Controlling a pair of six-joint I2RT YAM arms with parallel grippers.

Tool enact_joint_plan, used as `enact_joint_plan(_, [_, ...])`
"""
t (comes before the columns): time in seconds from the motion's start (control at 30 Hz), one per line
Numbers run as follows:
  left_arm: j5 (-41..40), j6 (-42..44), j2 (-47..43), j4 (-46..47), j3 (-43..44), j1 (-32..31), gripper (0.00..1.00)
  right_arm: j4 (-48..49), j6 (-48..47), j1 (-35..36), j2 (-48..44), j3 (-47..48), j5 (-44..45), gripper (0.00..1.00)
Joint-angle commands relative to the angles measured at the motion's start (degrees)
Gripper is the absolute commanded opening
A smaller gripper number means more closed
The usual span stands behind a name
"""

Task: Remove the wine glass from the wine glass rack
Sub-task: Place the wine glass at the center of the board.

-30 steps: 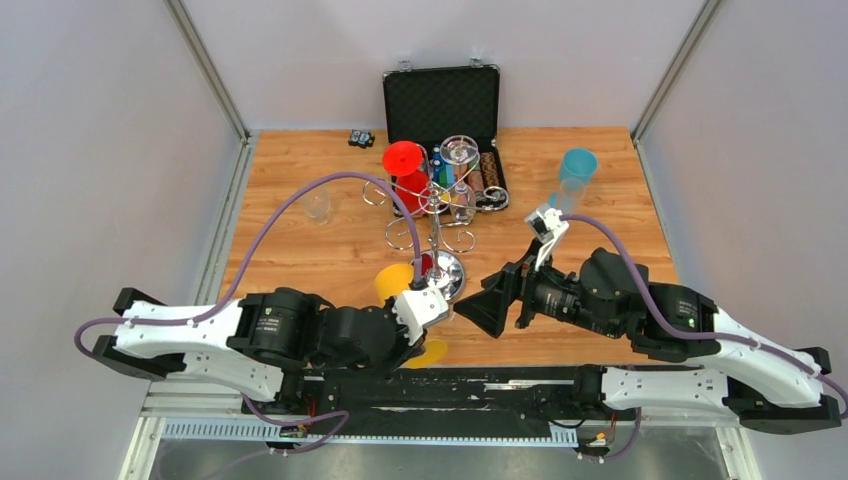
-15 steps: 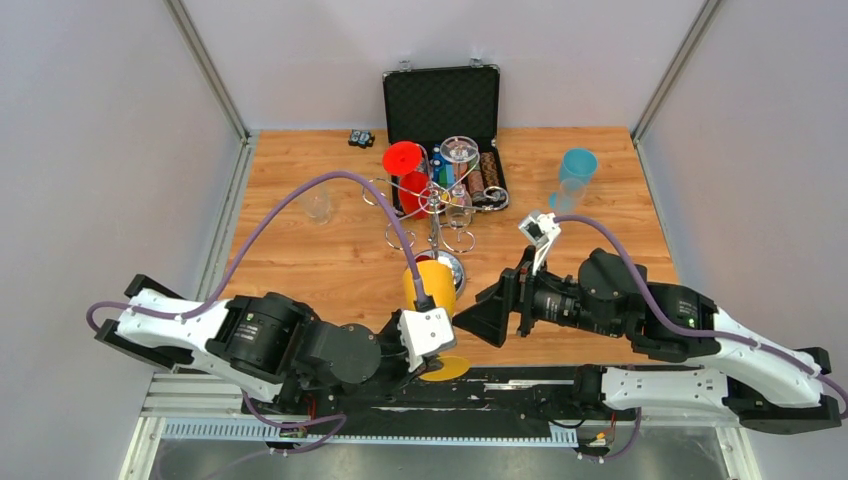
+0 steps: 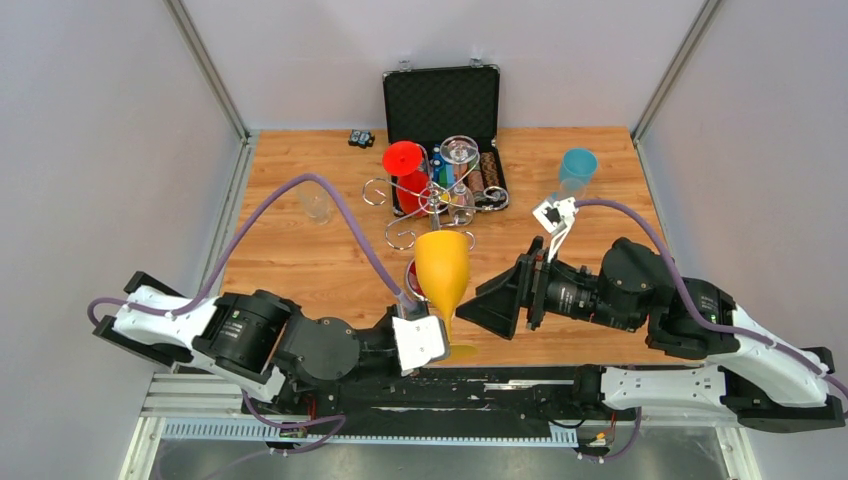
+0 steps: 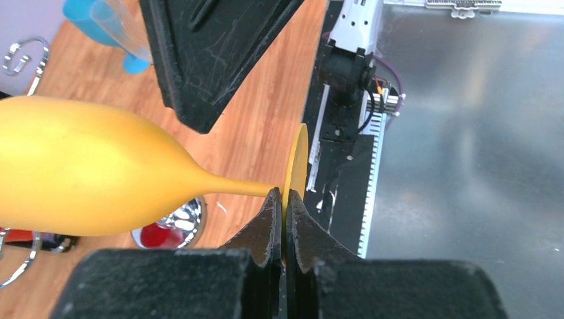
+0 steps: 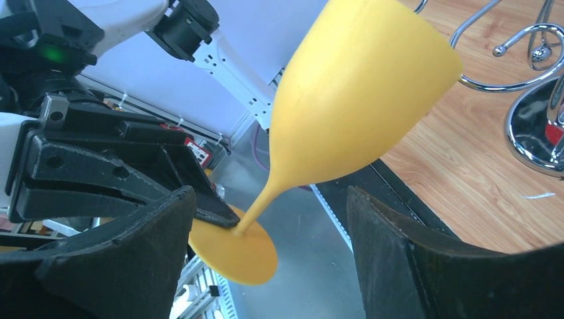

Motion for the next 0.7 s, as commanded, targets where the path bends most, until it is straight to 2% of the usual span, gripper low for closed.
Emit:
enact_joint_plan(0.0, [-2.31,8.95,-4.42,8.46,-1.07,-0.57,0.0,2.37,2.38,-0.14,0.8,2.97,-0.21,0.81])
enact_joint_plan(0.27, [-0.12,17.2,-12.7,18.23,-8.63,-0.57,0.0,4.46,3.1,-0.14,3.59,5.31,0.73,0.81])
enact_joint_plan(0.67, [2.31,22.67,-14.62,21.71,-11.96,-0.57,0.0,14.6,5.42,-0.14,6.61,4.48,0.44,0.79])
